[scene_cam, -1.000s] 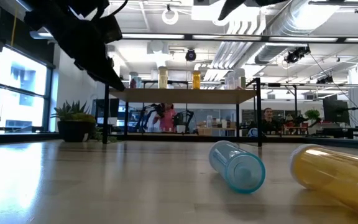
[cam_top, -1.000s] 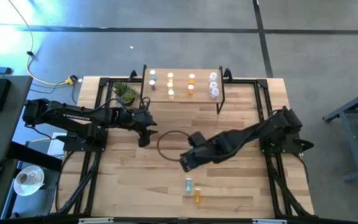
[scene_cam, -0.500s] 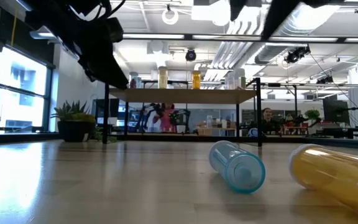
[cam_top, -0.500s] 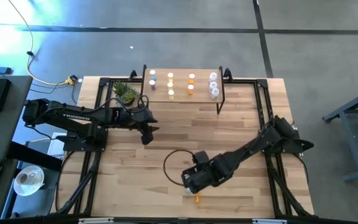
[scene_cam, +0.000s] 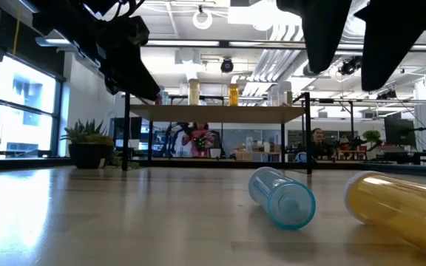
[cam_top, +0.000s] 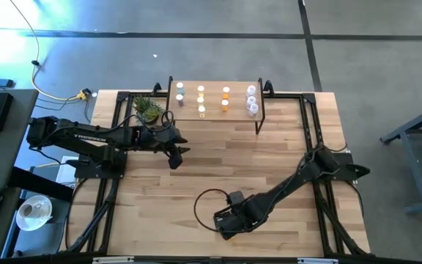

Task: Pick and place medicine bottles onto shelf by color
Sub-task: Put the orange pill bottle on the shelf aligned with the orange pill bottles

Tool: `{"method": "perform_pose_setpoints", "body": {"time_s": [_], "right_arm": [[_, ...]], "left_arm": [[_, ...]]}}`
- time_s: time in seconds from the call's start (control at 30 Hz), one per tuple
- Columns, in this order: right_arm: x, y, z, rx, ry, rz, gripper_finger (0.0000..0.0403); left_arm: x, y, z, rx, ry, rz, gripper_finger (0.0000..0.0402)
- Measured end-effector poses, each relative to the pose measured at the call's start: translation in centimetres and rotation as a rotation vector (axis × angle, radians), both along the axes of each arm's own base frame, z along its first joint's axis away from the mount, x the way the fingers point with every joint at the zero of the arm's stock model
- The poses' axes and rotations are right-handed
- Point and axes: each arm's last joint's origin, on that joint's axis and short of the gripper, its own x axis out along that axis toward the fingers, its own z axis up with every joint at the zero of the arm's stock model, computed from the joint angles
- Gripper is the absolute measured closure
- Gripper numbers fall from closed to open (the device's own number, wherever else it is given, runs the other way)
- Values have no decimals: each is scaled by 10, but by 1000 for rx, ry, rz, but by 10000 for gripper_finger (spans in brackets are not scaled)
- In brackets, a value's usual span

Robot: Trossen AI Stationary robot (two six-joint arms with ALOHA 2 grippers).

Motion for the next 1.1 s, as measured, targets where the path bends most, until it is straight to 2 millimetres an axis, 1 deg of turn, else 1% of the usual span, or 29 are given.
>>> {"method": "perform_pose_setpoints", "body": {"time_s": [0.3,0.53,0.77,0.97,1.1], "right_arm": [[10,8,-30,23,38,-11,238],[13,11,-51,36,104,-11,238],[14,12,-63,18,127,-27,238],[15,12,-64,17,128,-28,238],[14,12,-64,23,134,-30,254]], "left_arm": [[0,0,0,0,2,-3,238],[0,0,0,-2,2,-2,238],[0,0,0,-3,2,-3,238],[0,0,0,-16,-3,5,238],[0,0,0,-16,-3,5,238]]}}
